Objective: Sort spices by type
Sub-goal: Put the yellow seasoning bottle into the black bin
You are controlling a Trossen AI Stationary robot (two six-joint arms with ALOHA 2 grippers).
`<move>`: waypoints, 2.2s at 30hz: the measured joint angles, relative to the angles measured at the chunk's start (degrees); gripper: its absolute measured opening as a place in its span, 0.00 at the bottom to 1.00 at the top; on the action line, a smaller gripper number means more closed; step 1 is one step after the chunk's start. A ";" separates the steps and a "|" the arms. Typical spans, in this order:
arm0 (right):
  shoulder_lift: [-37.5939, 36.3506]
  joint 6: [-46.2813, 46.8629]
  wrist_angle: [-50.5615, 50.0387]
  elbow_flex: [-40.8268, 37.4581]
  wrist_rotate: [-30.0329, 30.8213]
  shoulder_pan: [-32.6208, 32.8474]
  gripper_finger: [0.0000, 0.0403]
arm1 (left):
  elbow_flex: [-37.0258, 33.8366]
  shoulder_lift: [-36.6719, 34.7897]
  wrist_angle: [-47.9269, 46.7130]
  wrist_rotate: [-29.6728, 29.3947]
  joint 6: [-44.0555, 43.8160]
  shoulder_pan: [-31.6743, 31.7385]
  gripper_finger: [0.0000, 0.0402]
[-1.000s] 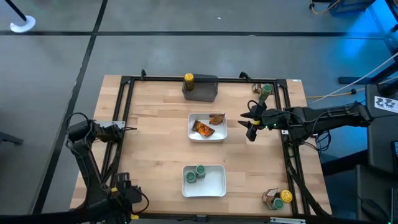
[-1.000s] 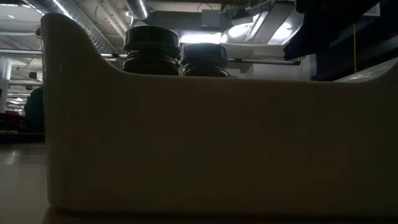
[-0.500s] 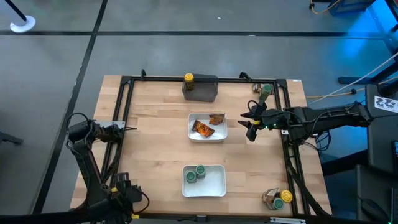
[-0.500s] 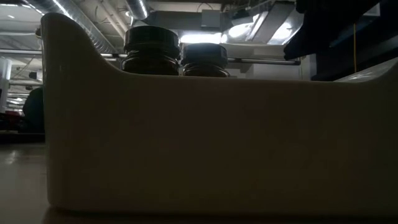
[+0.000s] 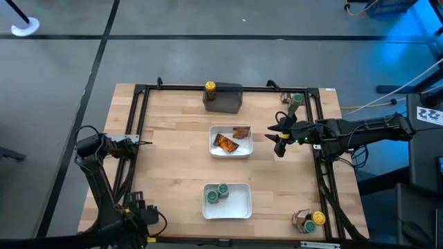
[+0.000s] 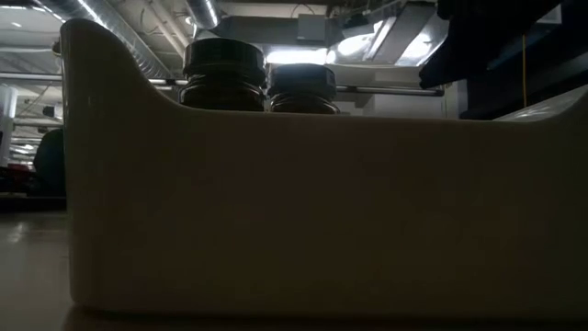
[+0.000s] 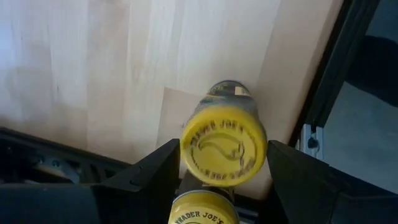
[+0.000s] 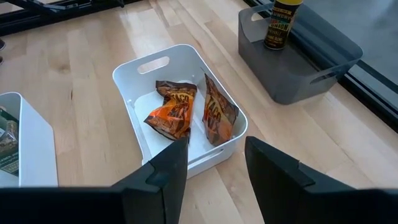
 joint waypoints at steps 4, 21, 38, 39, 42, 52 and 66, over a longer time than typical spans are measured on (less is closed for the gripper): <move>0.00 0.00 -0.02 0.00 -0.02 -0.02 0.40 | 0.00 0.00 0.09 0.72 -1.15 0.55 0.66; 0.00 0.18 -0.81 0.00 0.00 0.00 0.40 | -0.01 -0.07 2.25 1.12 -2.69 0.39 0.87; 0.00 1.54 -1.29 0.02 0.00 -0.01 0.40 | -9.29 -0.13 10.47 2.66 -4.54 0.15 0.86; 0.00 1.55 -1.29 0.02 0.00 -0.02 0.40 | -9.95 -0.11 11.40 2.51 -4.52 0.15 0.86; 0.00 1.54 -1.29 0.02 0.00 0.00 0.40 | -11.46 -0.13 13.25 2.37 -4.38 0.15 0.86; -0.01 1.53 -1.43 0.02 0.00 0.00 0.40 | -13.64 -0.13 16.75 2.30 -5.26 0.43 0.72; 0.00 1.50 -1.81 0.02 0.00 0.00 0.40 | -12.21 -0.47 13.38 2.12 -3.10 3.34 0.53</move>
